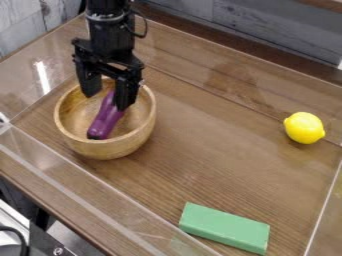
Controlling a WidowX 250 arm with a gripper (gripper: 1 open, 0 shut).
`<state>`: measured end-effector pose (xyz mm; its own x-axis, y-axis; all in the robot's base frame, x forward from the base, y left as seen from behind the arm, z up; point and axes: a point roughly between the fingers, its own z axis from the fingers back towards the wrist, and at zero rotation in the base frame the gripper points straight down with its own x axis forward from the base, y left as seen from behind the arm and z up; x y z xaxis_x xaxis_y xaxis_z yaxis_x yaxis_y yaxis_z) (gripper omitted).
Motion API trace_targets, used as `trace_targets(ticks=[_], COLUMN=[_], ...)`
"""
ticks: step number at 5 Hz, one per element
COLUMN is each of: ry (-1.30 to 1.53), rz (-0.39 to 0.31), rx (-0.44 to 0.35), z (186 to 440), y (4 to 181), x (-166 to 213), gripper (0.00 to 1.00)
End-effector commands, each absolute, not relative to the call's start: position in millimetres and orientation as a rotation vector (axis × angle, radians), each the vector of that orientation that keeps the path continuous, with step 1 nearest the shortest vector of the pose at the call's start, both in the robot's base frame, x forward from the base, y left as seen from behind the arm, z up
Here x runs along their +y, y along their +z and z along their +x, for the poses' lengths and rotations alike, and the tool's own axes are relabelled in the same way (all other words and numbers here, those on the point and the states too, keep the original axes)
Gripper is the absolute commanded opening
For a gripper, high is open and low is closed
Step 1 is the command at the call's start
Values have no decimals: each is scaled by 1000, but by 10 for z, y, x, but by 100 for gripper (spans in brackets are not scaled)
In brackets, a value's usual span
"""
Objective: Remove the purple eggplant from inside the brown bowl and put it on the table
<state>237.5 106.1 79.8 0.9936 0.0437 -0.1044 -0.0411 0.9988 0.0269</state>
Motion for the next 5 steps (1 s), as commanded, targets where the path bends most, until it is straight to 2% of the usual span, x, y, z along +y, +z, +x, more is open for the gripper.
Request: trace_targets(ticks=[1, 5], ry=[55, 71], rz=[41, 35], rx=[79, 81], z=[2391, 2382], y=[772, 506], x=[1142, 1200], gripper=[100, 100])
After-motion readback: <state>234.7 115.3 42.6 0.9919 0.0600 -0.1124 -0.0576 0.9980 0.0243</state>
